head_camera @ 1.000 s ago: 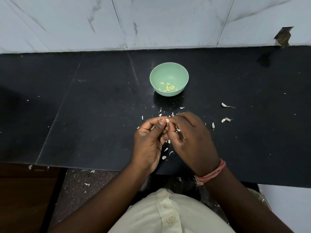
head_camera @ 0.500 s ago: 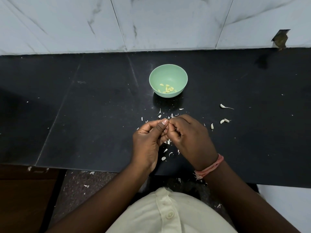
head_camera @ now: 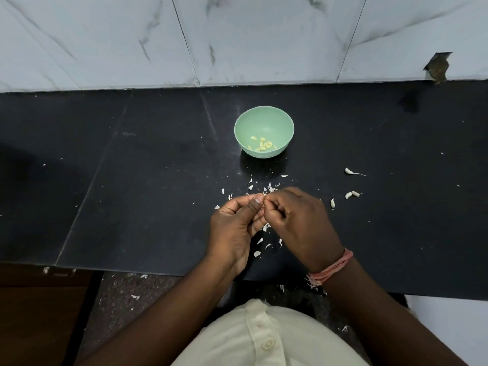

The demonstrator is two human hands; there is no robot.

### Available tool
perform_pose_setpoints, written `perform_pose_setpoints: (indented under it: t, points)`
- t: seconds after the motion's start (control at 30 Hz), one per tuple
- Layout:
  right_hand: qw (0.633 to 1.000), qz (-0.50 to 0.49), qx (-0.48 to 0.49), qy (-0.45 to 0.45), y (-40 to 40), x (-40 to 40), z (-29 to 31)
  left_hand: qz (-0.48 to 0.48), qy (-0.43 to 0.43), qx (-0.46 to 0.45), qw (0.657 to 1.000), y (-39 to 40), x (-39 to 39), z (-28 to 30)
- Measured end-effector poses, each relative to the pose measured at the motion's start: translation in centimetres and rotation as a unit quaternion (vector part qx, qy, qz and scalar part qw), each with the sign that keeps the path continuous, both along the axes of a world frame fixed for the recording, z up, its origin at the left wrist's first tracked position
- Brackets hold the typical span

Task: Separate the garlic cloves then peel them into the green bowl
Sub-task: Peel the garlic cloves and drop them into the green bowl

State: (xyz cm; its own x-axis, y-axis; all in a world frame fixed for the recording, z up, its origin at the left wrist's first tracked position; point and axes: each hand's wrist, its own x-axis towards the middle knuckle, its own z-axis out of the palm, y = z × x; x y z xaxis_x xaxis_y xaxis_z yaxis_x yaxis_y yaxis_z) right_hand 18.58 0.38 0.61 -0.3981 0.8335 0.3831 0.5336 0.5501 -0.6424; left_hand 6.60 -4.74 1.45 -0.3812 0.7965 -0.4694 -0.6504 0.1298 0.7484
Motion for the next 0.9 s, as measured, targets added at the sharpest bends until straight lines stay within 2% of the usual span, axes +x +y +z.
perform_pose_setpoints:
  t: [0.33, 0.67, 0.9]
  points:
    - [0.997, -0.051, 0.03, -0.04, -0.35, -0.51, -0.03, -0.005, 0.018, -0.023, 1.0, 0.13, 0.55, 0.87]
    - [0.996, -0.042, 0.054, -0.061, 0.08, -0.61, -0.03, 0.007, 0.01, -0.036, 0.999, 0.25, 0.98, 1.05]
    - [0.998, -0.01, 0.031, -0.058, 0.1, -0.44, -0.3, 0.016, -0.023, -0.049, 0.998, 0.34, 0.8, 0.66]
